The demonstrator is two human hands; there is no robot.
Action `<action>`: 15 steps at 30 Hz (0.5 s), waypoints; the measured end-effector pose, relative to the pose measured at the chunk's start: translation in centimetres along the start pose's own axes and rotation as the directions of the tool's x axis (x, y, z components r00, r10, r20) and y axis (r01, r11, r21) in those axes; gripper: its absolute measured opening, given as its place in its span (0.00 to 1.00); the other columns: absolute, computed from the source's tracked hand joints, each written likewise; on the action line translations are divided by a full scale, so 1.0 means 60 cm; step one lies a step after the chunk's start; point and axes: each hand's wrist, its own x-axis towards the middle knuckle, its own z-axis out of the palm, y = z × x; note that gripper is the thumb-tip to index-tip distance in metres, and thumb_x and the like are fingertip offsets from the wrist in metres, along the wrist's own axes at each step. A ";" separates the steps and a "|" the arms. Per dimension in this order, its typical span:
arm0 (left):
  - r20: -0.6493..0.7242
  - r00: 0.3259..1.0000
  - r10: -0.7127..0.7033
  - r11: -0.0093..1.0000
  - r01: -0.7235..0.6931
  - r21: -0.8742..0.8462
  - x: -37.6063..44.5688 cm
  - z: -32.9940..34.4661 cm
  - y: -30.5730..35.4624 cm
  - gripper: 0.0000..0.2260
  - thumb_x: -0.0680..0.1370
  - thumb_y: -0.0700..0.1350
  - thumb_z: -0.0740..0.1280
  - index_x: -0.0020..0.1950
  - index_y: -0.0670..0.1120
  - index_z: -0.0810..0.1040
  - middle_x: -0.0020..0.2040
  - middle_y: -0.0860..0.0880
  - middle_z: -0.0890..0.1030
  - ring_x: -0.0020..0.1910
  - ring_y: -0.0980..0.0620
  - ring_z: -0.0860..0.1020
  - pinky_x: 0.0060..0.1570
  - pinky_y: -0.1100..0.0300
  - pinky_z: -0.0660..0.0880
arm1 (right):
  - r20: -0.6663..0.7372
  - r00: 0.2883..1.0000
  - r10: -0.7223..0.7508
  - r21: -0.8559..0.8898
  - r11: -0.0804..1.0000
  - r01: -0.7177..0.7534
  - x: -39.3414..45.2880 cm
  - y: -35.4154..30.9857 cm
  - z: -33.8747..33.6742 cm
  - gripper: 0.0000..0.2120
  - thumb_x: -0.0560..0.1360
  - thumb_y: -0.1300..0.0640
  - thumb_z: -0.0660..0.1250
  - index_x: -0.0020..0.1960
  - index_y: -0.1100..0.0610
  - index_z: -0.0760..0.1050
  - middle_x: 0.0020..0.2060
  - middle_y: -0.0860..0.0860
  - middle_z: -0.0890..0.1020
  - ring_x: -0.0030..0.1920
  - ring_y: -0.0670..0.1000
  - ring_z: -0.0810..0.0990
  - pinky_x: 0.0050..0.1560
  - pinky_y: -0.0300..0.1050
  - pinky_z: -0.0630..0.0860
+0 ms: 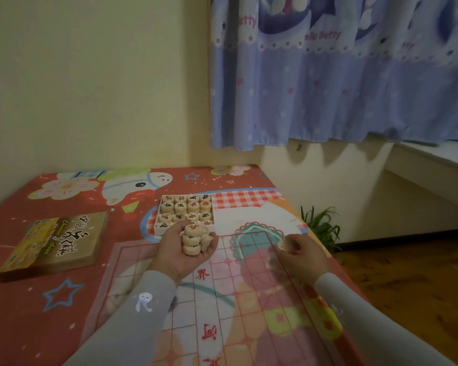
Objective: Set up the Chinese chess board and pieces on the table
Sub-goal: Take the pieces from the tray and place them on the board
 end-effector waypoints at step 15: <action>-0.002 0.999 -0.032 0.999 0.032 0.009 -0.002 0.012 -0.020 0.15 0.76 0.47 0.64 0.58 0.39 0.72 0.52 0.37 0.73 0.51 0.43 0.73 0.41 0.49 0.80 | 0.141 0.981 -0.133 0.012 0.991 0.132 -0.052 0.001 -0.028 0.15 0.70 0.43 0.71 0.54 0.48 0.76 0.49 0.44 0.79 0.48 0.44 0.77 0.47 0.37 0.76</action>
